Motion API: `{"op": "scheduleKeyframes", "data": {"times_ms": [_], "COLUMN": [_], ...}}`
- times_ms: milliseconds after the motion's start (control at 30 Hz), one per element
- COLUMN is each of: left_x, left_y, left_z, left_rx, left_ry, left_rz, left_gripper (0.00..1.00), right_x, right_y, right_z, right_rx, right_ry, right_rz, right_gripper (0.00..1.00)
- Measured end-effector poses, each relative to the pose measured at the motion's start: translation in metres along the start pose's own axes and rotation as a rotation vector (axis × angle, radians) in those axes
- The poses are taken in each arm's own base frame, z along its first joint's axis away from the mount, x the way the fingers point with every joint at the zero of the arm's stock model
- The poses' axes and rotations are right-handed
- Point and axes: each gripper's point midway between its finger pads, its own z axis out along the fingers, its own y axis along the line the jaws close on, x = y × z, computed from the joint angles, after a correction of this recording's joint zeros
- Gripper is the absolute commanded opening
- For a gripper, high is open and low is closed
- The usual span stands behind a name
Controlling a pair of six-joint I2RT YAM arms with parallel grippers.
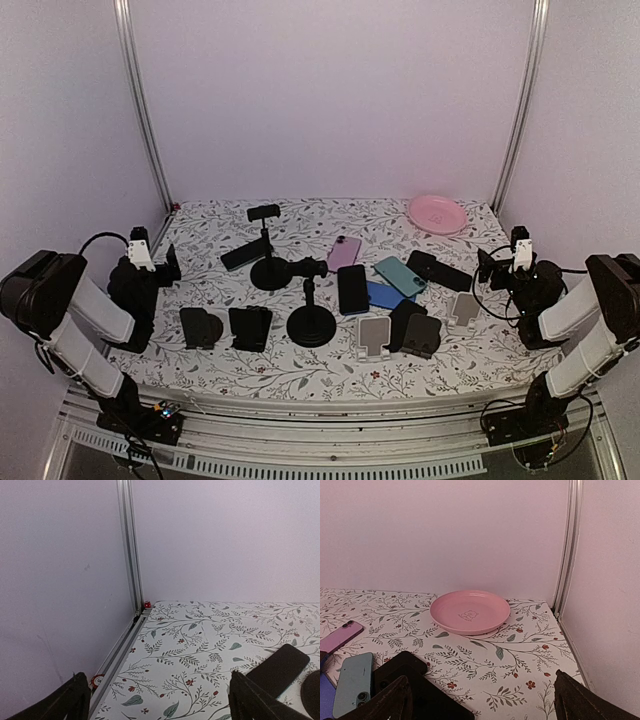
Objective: Place the phone on the phone stand
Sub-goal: Move the phone to the center of the board.
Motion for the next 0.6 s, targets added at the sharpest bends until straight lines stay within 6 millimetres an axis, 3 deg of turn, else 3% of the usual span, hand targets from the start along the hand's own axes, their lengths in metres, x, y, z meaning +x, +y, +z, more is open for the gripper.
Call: {"op": "scheduleKeyframes", "data": {"times_ms": [600], "left_x": [-0.0041], "left_y": [0.003], "left_z": [0.0064], "left_rx": [-0.019], "left_ry": [0.01], "left_rz": [-0.008], "left_gripper": [0.97], "right_x": [-0.0001], "right_y": [-0.0003], "right_z": [0.0001], "right_rx": [0.002], "right_ry": [0.0], "right_rz": [0.0], "right_gripper": [0.99]}}
